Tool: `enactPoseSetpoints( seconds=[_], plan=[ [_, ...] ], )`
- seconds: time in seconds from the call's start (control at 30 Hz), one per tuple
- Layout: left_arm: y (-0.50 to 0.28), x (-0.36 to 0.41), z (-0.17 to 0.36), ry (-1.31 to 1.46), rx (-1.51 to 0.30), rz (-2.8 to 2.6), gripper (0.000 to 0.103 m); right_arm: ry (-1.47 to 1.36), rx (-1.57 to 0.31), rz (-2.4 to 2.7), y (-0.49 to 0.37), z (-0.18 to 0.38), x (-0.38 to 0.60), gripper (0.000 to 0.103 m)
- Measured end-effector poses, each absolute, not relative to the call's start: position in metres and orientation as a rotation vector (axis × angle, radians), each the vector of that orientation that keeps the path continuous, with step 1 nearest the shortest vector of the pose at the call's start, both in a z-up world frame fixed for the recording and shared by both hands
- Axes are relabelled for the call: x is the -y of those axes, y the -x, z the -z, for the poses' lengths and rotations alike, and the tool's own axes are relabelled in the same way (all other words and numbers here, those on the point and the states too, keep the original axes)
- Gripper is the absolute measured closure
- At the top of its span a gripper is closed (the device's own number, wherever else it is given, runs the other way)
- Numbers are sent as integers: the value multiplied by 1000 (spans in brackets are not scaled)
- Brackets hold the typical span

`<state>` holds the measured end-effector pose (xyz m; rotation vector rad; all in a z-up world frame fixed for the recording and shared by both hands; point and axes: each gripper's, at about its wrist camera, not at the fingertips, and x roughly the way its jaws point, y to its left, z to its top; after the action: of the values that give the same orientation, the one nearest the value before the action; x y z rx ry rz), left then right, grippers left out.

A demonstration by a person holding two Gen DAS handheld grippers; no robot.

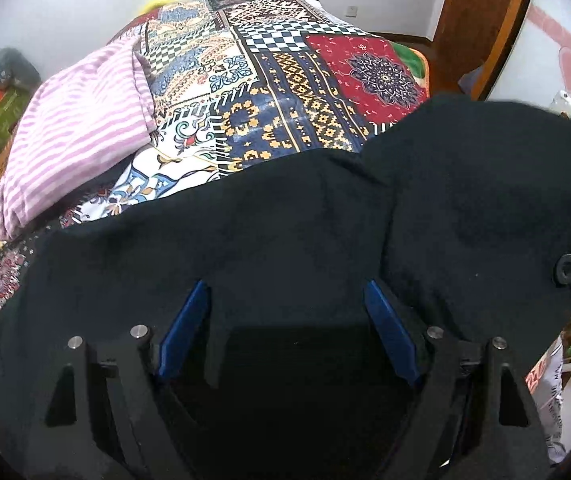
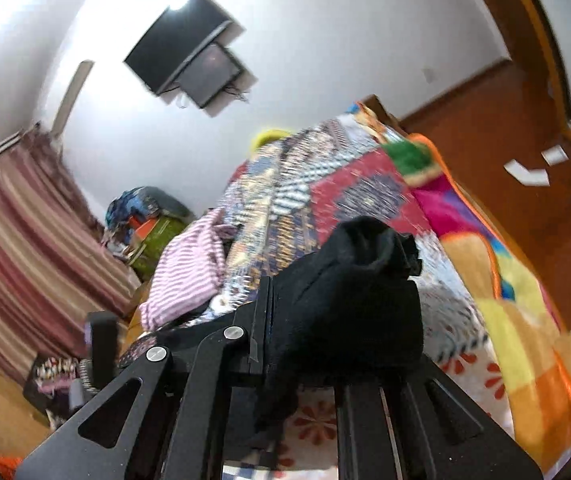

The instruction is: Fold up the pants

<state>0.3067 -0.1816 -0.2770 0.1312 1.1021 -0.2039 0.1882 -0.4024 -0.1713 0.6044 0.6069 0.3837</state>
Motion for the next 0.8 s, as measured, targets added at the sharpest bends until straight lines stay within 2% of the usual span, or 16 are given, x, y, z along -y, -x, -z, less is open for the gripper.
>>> enactPoseSetpoints(
  seconds=[0.33,0.37,0.43,0.47,0.6,0.8],
  plan=[
    [-305,174,277,-72,-1100,236,21,-423,-568,-543,-196,122,338,95],
    [-304,171,275,-54,-1101,241,22,-399,-566,-556,-197,117,329,95],
    [-298,159,267,13,-1099,259,32,-363,-562,-577,-198,112,315,95],
    [-294,149,259,50,-1099,287,36,-347,-567,-594,-199,110,306,95],
    [-269,84,222,148,-1033,257,36,-261,-598,-648,-202,110,272,95],
    [-227,-16,192,117,-903,13,36,-34,-667,-730,-199,126,194,95]
  ],
)
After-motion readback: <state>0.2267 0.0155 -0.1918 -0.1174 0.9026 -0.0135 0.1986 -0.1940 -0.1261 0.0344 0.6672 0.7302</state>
